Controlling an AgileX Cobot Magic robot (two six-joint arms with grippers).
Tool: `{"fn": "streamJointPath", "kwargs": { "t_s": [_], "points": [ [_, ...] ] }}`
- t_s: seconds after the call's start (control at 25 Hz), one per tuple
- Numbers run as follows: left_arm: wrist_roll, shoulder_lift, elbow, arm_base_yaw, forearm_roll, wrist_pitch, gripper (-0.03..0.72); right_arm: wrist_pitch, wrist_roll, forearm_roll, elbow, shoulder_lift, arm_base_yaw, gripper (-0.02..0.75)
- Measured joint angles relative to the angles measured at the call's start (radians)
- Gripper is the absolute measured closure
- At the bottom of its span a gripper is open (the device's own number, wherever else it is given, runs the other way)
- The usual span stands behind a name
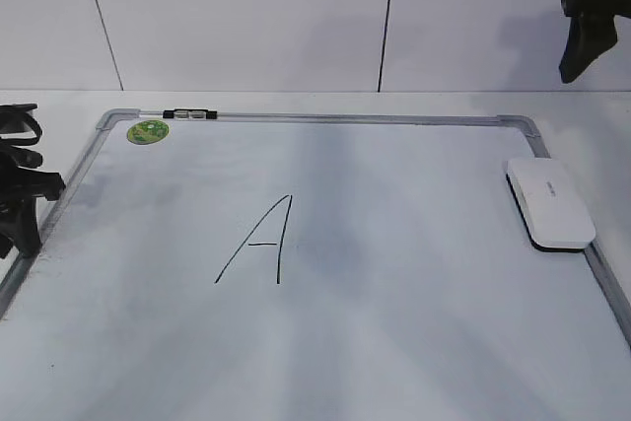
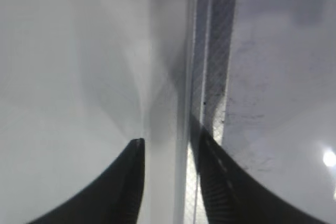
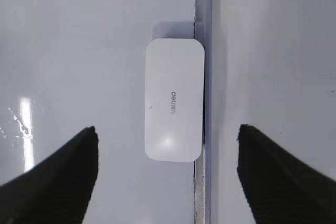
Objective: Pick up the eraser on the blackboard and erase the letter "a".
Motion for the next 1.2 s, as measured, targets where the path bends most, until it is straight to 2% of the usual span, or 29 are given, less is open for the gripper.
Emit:
{"fn": "streamJointPath", "kwargs": {
  "t_s": [0.12,0.24,0.56,0.92,1.2],
  "points": [
    [-0.02,0.002,-0.029,0.0,0.029,0.048,0.318,0.002,0.0,0.004,0.0,-0.017,0.0,0.093],
    [-0.023,-0.012,-0.077,0.0,0.034,0.114,0.263,0.004,0.0,0.018,0.0,-0.033,0.0,0.097],
    [-0.024,-0.252,-0.2,0.0,0.034,0.252,0.244,0.01,0.0,0.048,0.0,-0.141,0.0,0.105],
    [-0.024,-0.597,-0.204,0.0,0.034,0.284,0.243,0.017,0.0,0.13,0.007,-0.33,0.0,0.12],
    [-0.029,-0.813,-0.204,0.0,0.002,0.301,0.243,0.024,0.0,0.144,0.133,-0.508,0.004,0.135]
  ]
}}
